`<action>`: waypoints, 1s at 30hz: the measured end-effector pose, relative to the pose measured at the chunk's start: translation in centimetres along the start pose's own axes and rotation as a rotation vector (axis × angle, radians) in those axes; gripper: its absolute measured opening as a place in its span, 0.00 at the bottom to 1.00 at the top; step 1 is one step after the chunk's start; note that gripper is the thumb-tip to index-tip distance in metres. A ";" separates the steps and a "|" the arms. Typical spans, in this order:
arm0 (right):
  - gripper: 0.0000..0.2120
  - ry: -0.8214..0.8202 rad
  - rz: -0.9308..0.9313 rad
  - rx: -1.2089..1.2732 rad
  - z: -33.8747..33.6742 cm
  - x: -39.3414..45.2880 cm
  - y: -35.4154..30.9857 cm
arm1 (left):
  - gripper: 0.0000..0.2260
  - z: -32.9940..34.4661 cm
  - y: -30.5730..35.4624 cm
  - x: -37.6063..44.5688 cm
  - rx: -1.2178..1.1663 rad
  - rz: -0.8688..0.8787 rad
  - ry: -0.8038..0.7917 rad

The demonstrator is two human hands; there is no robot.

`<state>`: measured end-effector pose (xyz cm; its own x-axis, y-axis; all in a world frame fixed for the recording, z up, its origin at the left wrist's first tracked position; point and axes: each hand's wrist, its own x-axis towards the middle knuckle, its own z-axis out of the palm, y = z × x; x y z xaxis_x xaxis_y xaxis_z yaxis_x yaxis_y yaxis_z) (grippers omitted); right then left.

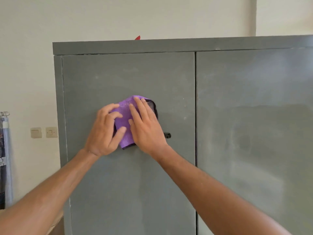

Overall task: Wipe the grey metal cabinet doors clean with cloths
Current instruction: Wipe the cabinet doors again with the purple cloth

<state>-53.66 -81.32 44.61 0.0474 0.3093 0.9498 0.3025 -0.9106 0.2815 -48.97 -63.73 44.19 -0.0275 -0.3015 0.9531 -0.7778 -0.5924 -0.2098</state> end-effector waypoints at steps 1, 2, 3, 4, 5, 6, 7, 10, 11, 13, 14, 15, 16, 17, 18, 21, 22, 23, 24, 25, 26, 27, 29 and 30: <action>0.21 -0.020 -0.004 -0.075 0.4 0.3 0.4 | 0.19 -0.4 -0.8 -0.3 0.066 -0.024 0.054; 0.22 -0.038 -0.041 -0.130 0.7 0.7 0.8 | 0.20 -0.5 -1.4 -0.5 0.107 -0.066 0.094; 0.24 -0.055 -0.090 -0.165 0.9 1.1 1.3 | 0.21 -0.4 -1.7 -0.5 0.118 -0.111 0.118; 0.25 -0.062 -0.130 -0.190 0.7 1.4 2.0 | 0.23 -0.1 -2.0 -0.5 0.119 -0.147 0.119; 0.27 -0.049 -0.152 -0.212 0.3 1.6 3.0 | 0.26 0.3 -2.3 -0.5 0.136 -0.168 0.103; 0.27 -0.015 -0.140 -0.236 -0.3 1.7 4.3 | 0.28 0.7 -2.5 -0.6 0.171 -0.172 0.083; 0.27 0.029 -0.086 -0.264 -1.3 1.7 5.9 | 0.30 1.0 -2.7 -0.8 0.213 -0.162 0.061; 0.27 0.129 0.239 -0.368 -4.8 -0.5 11.1 | 0.34 1.3 -2.8 -1.1 0.308 -0.124 0.010; 0.28 0.132 0.351 -0.391 -5.8 -1.8 11.6 | 0.35 1.3 -2.7 -1.1 0.327 -0.113 -0.011; 0.32 0.071 0.472 -0.394 -6.1 -4.4 10.4 | 0.38 1.3 -2.7 -1.0 0.354 -0.103 -0.036; 0.35 0.006 0.448 -0.381 -5.6 -5.0 9.2 | 0.39 1.3 -2.7 -1.1 0.361 -0.104 -0.045; 0.37 -0.071 0.371 -0.358 -5.1 -4.8 8.1 | 0.40 1.2 -2.7 -1.0 0.367 -0.107 -0.051; 0.39 -0.132 0.242 -0.336 -4.7 -3.6 7.6 | 0.40 1.2 -2.7 -1.0 0.371 -0.110 -0.055; 0.38 -0.164 0.101 -0.338 -4.5 -1.7 7.7 | 0.40 1.2 -2.6 -1.0 0.374 -0.112 -0.056; 0.37 -0.169 -0.009 -0.360 -4.7 0.4 8.6 | 0.40 1.3 -2.6 -1.0 0.379 -0.112 -0.055; 0.34 -0.072 0.127 -0.439 -7.6 4.2 14.0 | 0.40 1.2 -2.7 -1.0 0.389 -0.107 -0.057; 0.34 -0.024 0.288 -0.446 -8.7 3.3 15.7 | 0.40 1.1 -2.6 -1.0 0.391 -0.120 -0.050; 0.34 0.028 0.430 -0.428 -9.6 1.6 16.7 | 0.40 1.2 -2.0 -0.8 0.384 -0.134 -0.039; 0.34 0.076 0.529 -0.405 -10.0 -0.6 16.7 | 0.40 1.4 -1.1 -0.5 0.361 -0.132 -0.022; 0.35 0.084 0.571 -0.396 -9.9 -2.7 15.9 | 0.38 1.9 0.2 0.2 0.327 -0.099 -0.003; 0.36 0.051 0.541 -0.399 -9.2 -4.0 14.6 | 0.36 2.6 1.7 1.2 0.297 -0.045 0.006; 0.37 -0.017 0.465 -0.383 -8.5 -4.6 13.4 | 0.35 3.5 3.5 2.2 0.266 0.004 0.004; 0.37 -0.114 0.248 -0.368 -8.0 -3.1 12.6 | 0.33 5.5 7.0 4.3 0.197 0.043 -0.003; 0.35 -0.125 0.152 -0.385 -8.3 -1.6 13.3 | 0.33 6.4 8.2 5.1 0.174 0.032 -0.001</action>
<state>-57.58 -96.22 48.01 0.1863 0.1728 0.9672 -0.0925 -0.9769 0.1924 -51.52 -74.88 45.92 -0.0495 -0.3226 0.9452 -0.6558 -0.7033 -0.2744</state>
